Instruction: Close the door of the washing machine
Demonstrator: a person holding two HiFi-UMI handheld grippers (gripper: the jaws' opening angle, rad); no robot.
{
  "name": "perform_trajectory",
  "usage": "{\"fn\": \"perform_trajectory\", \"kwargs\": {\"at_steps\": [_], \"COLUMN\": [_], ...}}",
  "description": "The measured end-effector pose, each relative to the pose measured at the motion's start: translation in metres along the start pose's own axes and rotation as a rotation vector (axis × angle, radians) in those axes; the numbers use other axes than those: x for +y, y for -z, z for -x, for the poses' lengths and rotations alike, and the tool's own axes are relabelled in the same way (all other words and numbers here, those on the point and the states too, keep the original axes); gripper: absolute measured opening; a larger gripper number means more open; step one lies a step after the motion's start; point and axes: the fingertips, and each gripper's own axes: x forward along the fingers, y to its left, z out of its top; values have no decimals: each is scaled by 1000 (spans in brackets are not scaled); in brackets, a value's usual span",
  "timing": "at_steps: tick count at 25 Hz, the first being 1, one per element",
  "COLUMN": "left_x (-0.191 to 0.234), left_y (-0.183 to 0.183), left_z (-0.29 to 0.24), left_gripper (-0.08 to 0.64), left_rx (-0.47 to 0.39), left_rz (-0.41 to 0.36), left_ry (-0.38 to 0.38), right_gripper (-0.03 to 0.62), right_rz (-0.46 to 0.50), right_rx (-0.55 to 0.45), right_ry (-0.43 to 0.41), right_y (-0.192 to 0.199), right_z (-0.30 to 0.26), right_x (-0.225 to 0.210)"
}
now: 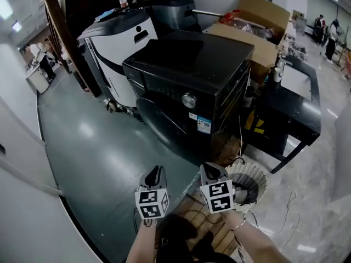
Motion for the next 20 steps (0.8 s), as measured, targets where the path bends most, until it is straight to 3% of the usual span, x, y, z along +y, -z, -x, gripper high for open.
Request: {"fn": "perform_trajectory", "kwargs": {"at_steps": [11,20], "left_x": [-17,-15], "left_y": [19,24], "left_z": [54,74], "left_gripper": [43,43], "left_rx": [8,4], "left_rz": [3,17], "left_ry": [-22,-50], "right_gripper": [6,5], "right_rz": [-104,-146], "right_rx": [-40,-63], "right_ry": [-6,-10], "right_y": [8,17], "right_z": [66,87], "right_x": [-9,-16]}}
